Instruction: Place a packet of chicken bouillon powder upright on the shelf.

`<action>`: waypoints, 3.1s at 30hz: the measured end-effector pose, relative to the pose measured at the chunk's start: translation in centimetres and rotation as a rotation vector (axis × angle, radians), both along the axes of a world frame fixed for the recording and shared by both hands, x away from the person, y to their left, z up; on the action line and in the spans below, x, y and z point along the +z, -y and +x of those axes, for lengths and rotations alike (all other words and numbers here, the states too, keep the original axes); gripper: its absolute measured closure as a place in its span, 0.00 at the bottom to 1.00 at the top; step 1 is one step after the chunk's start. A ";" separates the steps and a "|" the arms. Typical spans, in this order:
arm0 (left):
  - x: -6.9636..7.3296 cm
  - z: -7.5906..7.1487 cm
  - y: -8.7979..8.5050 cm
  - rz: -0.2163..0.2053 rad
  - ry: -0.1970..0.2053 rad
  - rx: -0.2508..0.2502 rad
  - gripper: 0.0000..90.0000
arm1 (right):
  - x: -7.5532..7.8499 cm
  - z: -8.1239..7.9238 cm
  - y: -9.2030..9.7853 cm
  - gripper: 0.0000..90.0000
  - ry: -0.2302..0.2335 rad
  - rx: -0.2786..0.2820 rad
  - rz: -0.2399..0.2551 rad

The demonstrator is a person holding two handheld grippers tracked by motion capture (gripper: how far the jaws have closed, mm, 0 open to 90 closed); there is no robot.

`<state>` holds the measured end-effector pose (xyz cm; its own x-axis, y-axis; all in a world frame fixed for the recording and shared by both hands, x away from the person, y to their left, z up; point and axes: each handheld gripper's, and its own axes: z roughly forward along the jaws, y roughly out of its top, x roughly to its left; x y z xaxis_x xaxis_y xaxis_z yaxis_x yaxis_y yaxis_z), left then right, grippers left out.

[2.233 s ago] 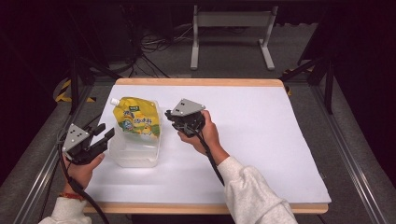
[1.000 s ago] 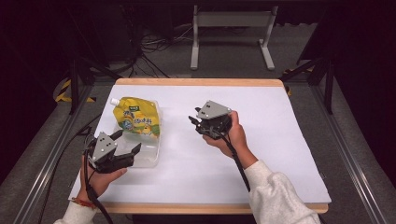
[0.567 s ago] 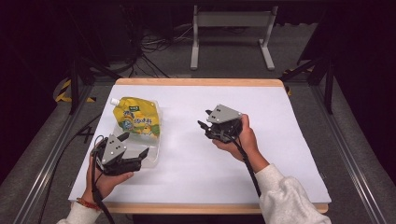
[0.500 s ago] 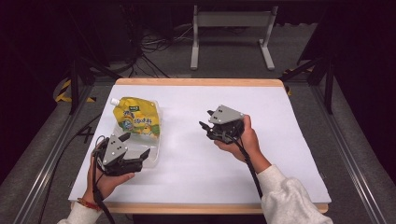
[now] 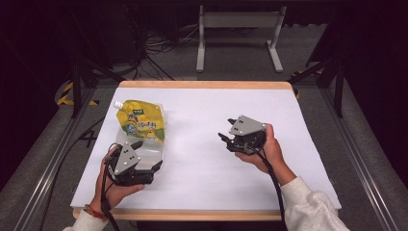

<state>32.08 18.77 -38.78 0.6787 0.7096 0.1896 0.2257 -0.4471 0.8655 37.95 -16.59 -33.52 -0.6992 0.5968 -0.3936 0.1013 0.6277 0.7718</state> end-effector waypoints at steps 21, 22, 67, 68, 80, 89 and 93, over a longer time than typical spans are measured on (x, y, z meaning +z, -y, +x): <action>-1.0 -1.1 2.5 0.079 -0.022 -0.089 0.13 | -2.9 -2.2 5.5 0.35 -0.050 -0.048 -0.032; -1.1 -1.2 2.8 0.089 -0.022 -0.097 0.13 | -3.2 -2.3 5.8 0.34 -0.050 -0.049 -0.035; -4.0 -1.8 6.2 0.197 -0.089 -0.216 0.11 | -9.8 -8.0 17.1 0.19 -0.121 -0.266 0.052; -4.0 -1.7 6.2 0.194 -0.092 -0.217 0.11 | -10.0 -8.2 17.3 0.19 -0.127 -0.269 0.053; -4.1 -1.5 6.7 0.187 -0.083 -0.251 0.11 | -10.4 -9.1 17.9 0.18 -0.155 -0.287 0.083; -4.1 -1.4 6.8 0.190 -0.084 -0.262 0.11 | -10.5 -9.1 17.9 0.18 -0.157 -0.286 0.082; -4.1 -1.5 6.8 0.198 -0.083 -0.266 0.11 | -10.7 -9.0 17.7 0.18 -0.160 -0.281 0.073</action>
<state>30.58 11.96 -42.88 0.8540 0.4603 0.2424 0.1446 -0.6575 0.7394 28.93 -34.26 -44.18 -0.5526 0.7978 -0.2411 0.3868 0.5017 0.7737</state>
